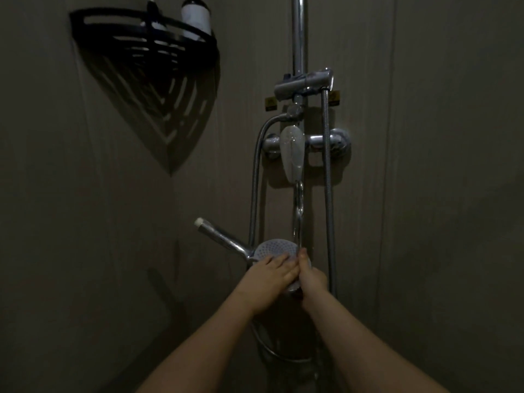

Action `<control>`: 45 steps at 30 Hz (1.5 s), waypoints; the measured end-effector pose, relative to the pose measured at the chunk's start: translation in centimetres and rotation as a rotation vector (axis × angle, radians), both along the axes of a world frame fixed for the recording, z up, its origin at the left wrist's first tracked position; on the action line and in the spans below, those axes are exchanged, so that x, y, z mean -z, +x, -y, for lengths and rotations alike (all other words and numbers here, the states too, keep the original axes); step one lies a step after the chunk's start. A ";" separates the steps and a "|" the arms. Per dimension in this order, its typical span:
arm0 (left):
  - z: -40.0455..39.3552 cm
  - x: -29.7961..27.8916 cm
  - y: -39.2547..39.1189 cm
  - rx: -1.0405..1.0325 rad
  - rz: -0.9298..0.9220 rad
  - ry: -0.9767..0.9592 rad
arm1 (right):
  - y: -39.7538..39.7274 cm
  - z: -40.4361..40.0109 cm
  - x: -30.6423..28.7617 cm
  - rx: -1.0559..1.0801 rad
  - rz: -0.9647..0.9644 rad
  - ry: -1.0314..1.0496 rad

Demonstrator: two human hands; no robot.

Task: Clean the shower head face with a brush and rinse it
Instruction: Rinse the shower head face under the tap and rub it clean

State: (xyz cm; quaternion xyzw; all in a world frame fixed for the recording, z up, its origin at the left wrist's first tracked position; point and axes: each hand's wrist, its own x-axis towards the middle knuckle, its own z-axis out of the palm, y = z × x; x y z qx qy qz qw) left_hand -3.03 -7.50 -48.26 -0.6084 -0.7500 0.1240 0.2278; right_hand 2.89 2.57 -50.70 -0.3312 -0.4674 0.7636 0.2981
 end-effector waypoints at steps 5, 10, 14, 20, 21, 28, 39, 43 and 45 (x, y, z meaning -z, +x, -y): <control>1.4 0.4 -2.0 0.249 -0.277 -0.060 | -0.2 -0.9 0.0 -0.039 0.107 0.293; 1.6 1.2 -1.1 0.078 -0.106 0.159 | -0.7 -0.6 -1.5 0.123 0.396 0.621; 0.9 3.6 0.2 0.010 0.322 0.524 | -1.6 -0.3 -2.0 0.261 0.358 0.555; -1.0 2.1 2.9 -0.332 1.722 1.435 | -2.0 1.0 -0.1 0.277 0.366 0.466; -1.1 2.4 2.2 -0.384 1.762 1.419 | -1.9 1.2 0.3 0.251 0.394 0.492; -1.0 3.0 0.7 -0.384 1.710 1.456 | -2.2 1.9 1.1 0.212 0.670 1.168; -0.3 3.2 0.4 -0.387 1.567 1.437 | -2.4 2.2 -0.6 0.168 0.675 1.354; 0.5 3.9 0.0 -0.377 1.515 1.368 | -2.0 0.7 -0.4 0.079 0.647 1.251; 1.1 3.9 -0.8 -0.371 1.459 1.314 | -2.0 0.6 0.3 -0.040 0.527 1.076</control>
